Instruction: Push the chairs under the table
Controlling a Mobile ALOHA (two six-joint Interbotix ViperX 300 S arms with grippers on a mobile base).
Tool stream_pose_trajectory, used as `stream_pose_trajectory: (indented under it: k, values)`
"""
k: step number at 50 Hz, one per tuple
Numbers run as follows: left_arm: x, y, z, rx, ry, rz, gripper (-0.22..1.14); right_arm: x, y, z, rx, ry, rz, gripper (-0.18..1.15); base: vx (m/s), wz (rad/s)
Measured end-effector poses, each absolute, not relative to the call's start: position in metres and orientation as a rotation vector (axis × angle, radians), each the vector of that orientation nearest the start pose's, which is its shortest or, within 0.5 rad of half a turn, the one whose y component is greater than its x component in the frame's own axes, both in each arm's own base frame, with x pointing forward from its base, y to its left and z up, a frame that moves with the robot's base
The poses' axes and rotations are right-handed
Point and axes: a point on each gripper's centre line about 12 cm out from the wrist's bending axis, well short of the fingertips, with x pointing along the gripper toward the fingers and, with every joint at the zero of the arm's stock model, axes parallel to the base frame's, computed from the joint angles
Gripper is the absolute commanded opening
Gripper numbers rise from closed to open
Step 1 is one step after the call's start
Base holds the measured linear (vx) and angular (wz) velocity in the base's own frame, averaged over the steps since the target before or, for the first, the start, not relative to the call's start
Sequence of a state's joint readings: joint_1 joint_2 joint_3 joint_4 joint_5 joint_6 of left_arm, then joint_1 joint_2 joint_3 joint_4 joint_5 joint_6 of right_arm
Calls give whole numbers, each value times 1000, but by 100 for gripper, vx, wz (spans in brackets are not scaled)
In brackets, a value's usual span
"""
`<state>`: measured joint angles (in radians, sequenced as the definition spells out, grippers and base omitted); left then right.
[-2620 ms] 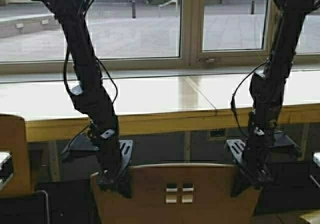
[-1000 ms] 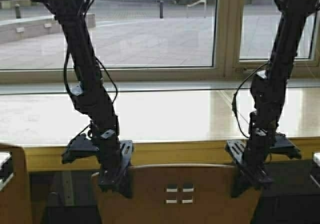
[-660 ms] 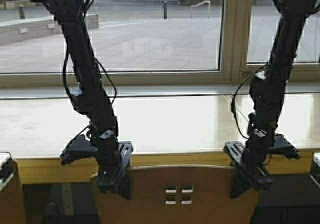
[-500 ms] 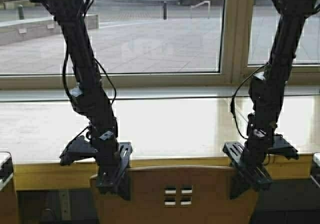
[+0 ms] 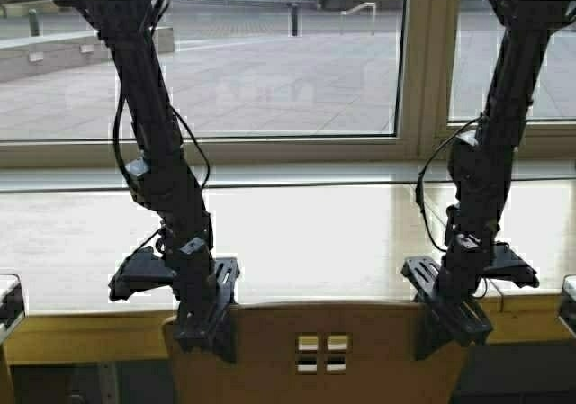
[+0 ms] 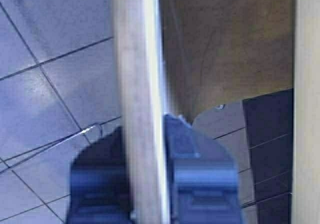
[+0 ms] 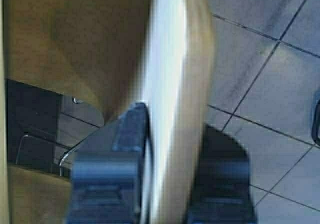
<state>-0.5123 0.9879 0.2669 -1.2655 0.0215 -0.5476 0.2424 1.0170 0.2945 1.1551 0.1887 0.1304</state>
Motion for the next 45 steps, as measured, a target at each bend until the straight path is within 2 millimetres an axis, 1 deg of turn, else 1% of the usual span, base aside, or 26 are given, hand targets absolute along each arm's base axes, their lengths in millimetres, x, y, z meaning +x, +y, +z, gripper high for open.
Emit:
stream_pose_trajectory:
  k: [4, 6, 8, 10, 13, 17, 20, 22, 24, 28, 35, 38, 45]
  values:
    - [359, -205, -155, -1222, 1207, 739, 5, 368, 112, -170, 990, 1398, -586, 6, 4, 1]
    - [359, -205, -155, -1222, 1207, 739, 8, 369, 111, -170, 987, 1397, -583, 8, 3, 1]
    - [360, -205, -155, -1223, 1207, 738, 11, 370, 111, -170, 984, 1397, -579, 11, 2, 2]
    - [360, -206, -155, -1222, 1207, 737, 17, 370, 112, -170, 980, 1397, -575, 18, 2, 2]
    - [361, -206, -154, -1224, 1206, 734, 31, 370, 111, -170, 979, 1397, -575, 35, 1, 1]
    - [361, -206, -154, -1221, 1206, 732, 53, 370, 112, -170, 967, 1401, -565, 63, 0, 0]
    - [361, -207, -154, -1187, 1216, 702, 69, 371, 112, -170, 933, 1412, -535, 82, 0, 0]
    - [362, -208, -154, -1160, 1221, 675, 80, 372, 113, -169, 892, 1422, -495, 93, 0, 0]
    - [363, -209, -153, -1146, 1225, 658, 89, 372, 114, -169, 864, 1431, -468, 99, 0, 0]
    - [367, -211, -151, -1137, 1223, 637, 99, 370, 116, -167, 846, 1443, -448, 101, 0, 0]
    - [370, -211, -143, -1149, 1232, 626, 99, 363, 121, -161, 832, 1458, -436, 101, 0, 0]
    - [369, -211, -138, -1154, 1233, 621, 99, 363, 124, -154, 832, 1454, -426, 101, 0, 0]
    - [367, -214, -118, -1171, 1254, 598, 99, 367, 124, -127, 846, 1423, -405, 101, 0, 0]
